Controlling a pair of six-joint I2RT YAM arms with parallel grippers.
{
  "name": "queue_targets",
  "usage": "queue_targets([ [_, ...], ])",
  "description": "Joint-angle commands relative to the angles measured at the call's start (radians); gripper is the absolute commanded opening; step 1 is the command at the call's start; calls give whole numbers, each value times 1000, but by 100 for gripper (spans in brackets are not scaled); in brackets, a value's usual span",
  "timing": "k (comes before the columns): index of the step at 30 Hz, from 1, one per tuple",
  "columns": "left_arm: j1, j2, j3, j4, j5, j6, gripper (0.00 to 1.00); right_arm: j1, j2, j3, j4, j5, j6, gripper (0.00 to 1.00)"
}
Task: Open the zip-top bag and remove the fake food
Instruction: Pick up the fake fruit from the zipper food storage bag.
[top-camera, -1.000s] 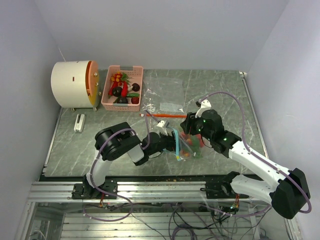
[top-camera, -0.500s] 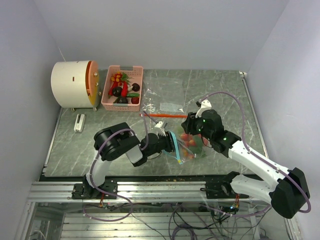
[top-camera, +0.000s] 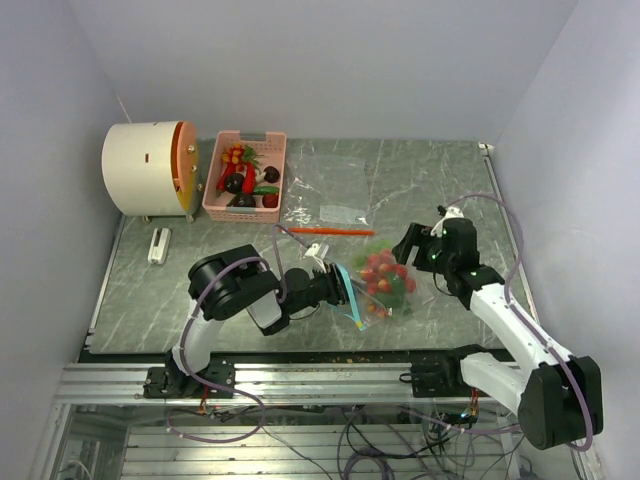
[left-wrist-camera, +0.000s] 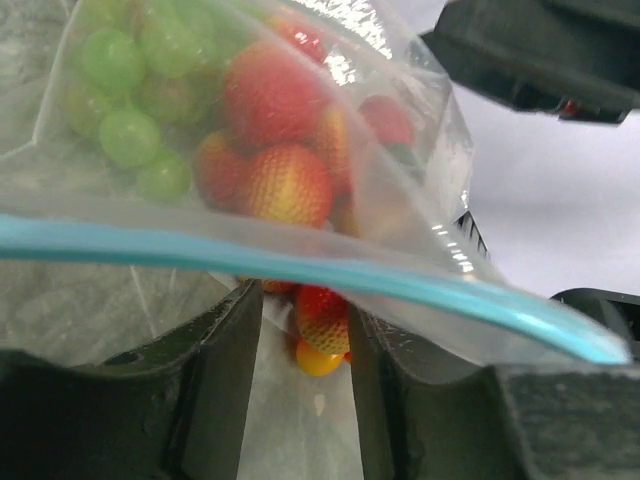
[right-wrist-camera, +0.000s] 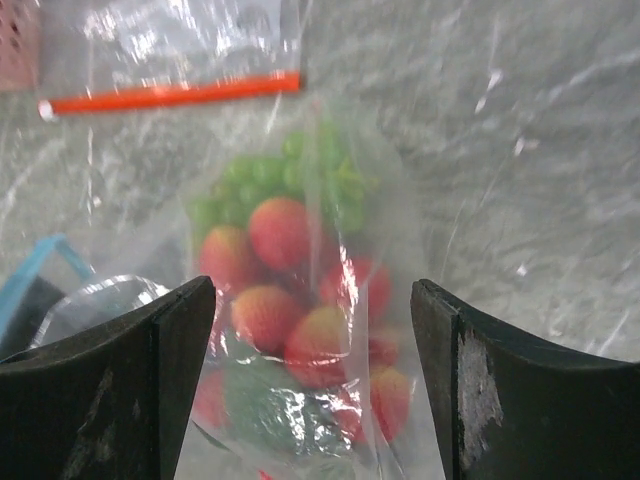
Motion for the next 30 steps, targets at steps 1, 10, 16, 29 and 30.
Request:
queue_targets([
  [1,4,43,-12,121,24,-21,56,-10,29,-59,23,-120,29,77],
  [10,-60,104,-55,204,-17,-34,71,-12,32,-147,137,-246,83,35],
  [16,-94,171,-60,301,-22,-75,78,-14,56,-256,303,-350,169,14],
  [29,-132,183,-54,304,-27,-77,41,-22,51,-261,338,-352,190,0],
  [30,-132,182,-55,304,-27,-75,34,-27,50,-259,336,-351,187,0],
])
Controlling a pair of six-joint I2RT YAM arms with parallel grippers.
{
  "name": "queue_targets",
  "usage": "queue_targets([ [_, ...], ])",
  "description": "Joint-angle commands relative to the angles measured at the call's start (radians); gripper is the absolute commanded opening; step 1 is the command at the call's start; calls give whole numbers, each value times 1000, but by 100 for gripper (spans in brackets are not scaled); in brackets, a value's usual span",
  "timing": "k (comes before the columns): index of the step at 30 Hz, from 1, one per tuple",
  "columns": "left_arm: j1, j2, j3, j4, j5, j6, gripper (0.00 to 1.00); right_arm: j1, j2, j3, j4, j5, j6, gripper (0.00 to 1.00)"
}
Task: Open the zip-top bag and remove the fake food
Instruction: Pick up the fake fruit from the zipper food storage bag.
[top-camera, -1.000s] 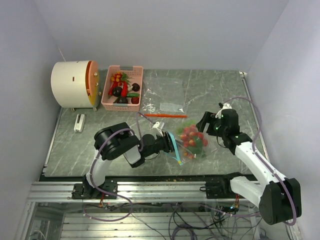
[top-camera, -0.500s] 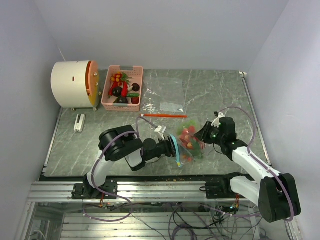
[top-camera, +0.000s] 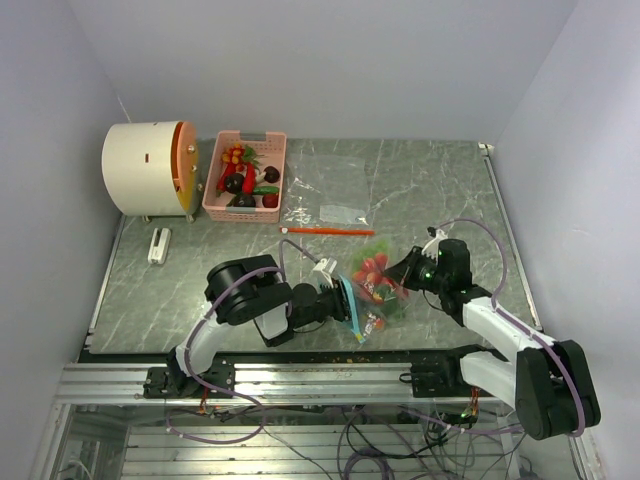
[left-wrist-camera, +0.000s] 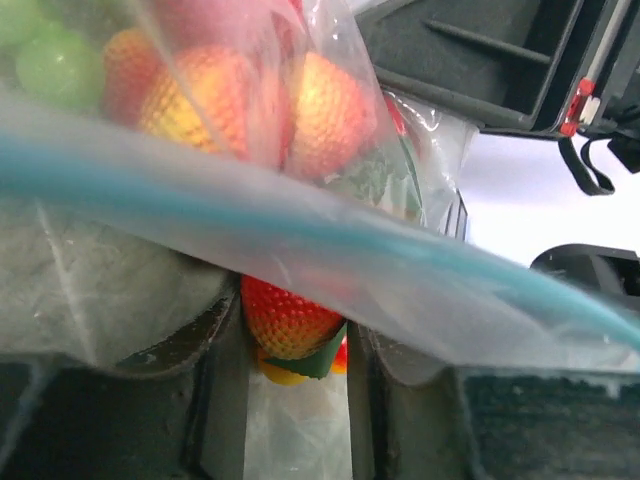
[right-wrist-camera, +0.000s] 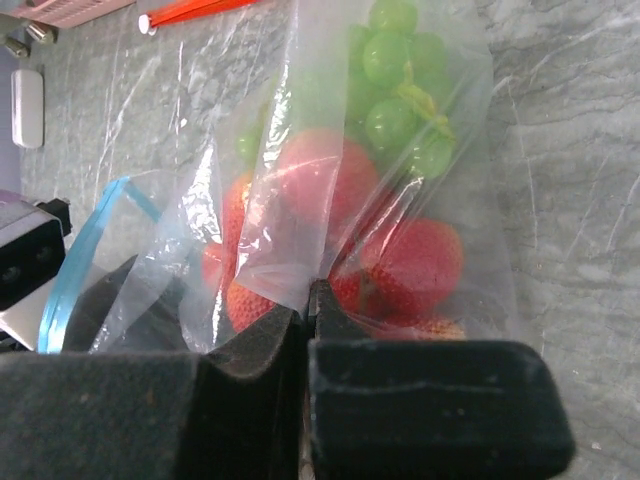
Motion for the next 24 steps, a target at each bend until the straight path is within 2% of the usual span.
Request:
queue_targets([
  [1,-22,76,-51,222,5,0,26,-12,-20,13,-3,-20,1,0],
  [4,-22,58,-61,220,2,6,11,-21,-24,26,-14,-19,-4,0],
  [6,-20,42,-65,217,2,11,7,-25,-30,37,-27,-15,-11,0],
  [24,64,-126,-180,201,5,23,7,-103,-77,134,-149,15,-91,0],
])
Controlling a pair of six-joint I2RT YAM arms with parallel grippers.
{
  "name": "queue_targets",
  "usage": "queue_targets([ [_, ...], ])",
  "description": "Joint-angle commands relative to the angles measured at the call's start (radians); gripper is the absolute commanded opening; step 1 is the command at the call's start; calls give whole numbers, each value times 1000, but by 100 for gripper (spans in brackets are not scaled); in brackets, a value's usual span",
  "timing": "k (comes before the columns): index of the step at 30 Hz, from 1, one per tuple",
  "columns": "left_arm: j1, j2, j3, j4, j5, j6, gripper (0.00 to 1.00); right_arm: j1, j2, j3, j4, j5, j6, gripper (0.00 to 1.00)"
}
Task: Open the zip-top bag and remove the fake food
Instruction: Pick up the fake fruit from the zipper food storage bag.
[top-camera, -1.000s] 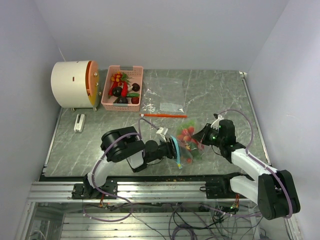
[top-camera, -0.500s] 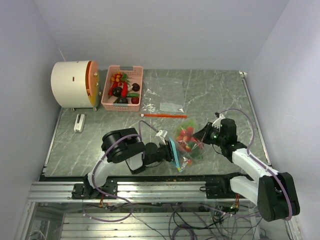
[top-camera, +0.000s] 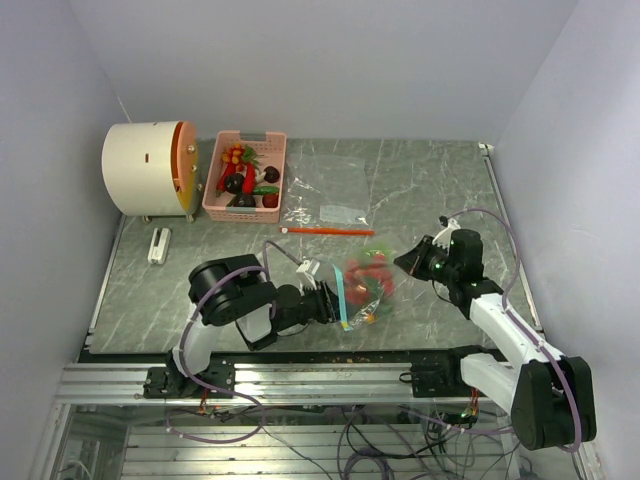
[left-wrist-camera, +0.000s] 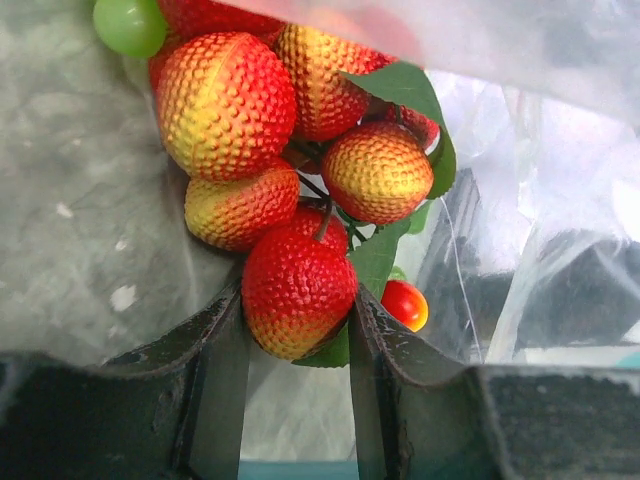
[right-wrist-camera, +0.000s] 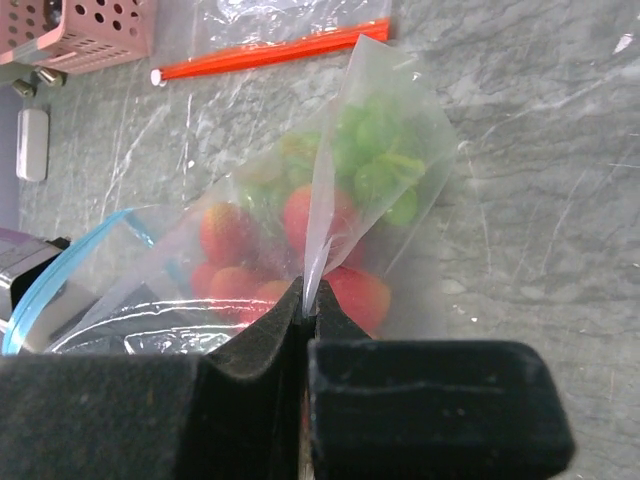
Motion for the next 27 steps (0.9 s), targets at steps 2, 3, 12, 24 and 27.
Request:
queue_targets([
  [2,27,-54,-55,199,11,28,7,-35,-15,37,-19,21,-39,0],
  [3,32,-71,-61,190,14,29,7,-38,-15,35,-19,22,-42,0],
  [12,57,-354,-18,-151,20,121,7,-49,-11,-3,1,14,-48,0],
  [24,68,-782,105,-955,-172,345,7,-73,-3,25,-8,25,-76,0],
  [27,80,-855,119,-1073,-205,366,7,-75,10,20,9,16,-70,0],
])
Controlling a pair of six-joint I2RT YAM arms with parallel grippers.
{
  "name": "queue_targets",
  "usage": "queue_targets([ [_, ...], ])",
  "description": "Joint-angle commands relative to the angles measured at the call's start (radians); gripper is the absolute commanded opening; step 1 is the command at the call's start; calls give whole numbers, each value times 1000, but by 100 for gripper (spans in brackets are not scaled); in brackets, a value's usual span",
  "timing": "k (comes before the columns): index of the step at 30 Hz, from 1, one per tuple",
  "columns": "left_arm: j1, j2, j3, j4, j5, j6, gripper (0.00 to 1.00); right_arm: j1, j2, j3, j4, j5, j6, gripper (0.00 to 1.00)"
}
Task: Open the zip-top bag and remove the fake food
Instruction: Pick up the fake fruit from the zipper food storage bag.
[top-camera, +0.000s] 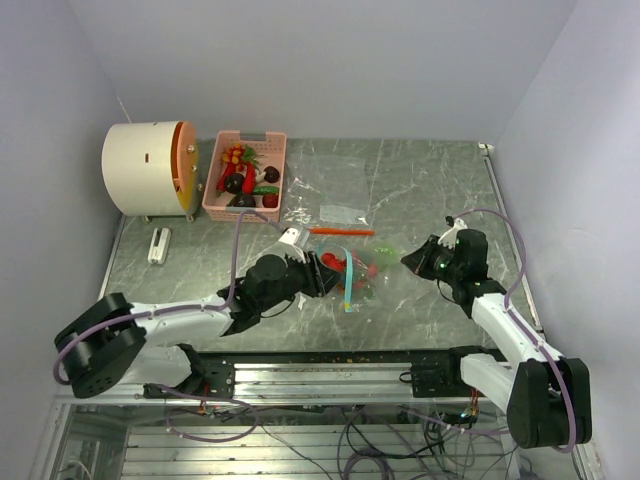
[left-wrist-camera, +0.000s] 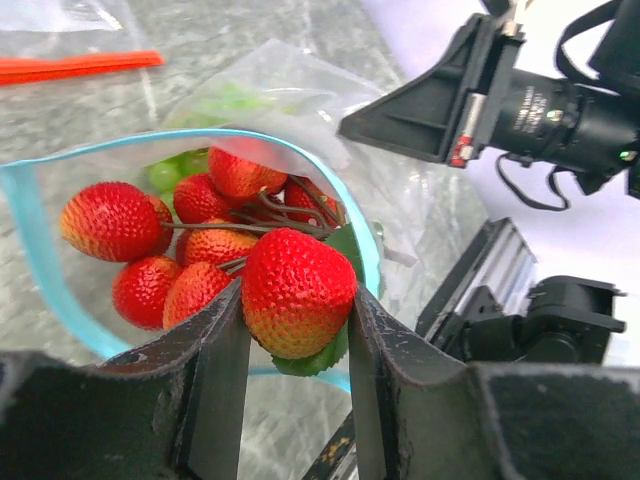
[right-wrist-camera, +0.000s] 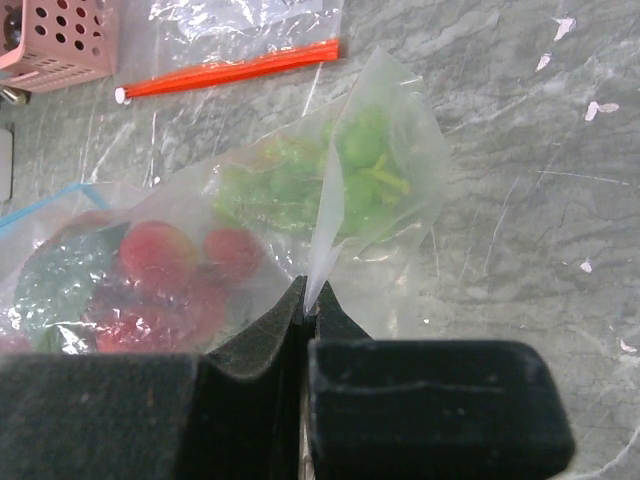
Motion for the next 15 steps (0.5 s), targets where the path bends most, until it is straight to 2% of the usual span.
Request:
queue_targets([
  [1,21,-107,44,-263,-98,80,7,-14,13,16,37,-5,-12,0],
  [10,81,-233,40,-395,-118,97,7,-23,16,8,42,-8,-15,0],
  [15,104,-296,92,-494,-128,120,7,-25,17,3,45,-12,-16,0],
])
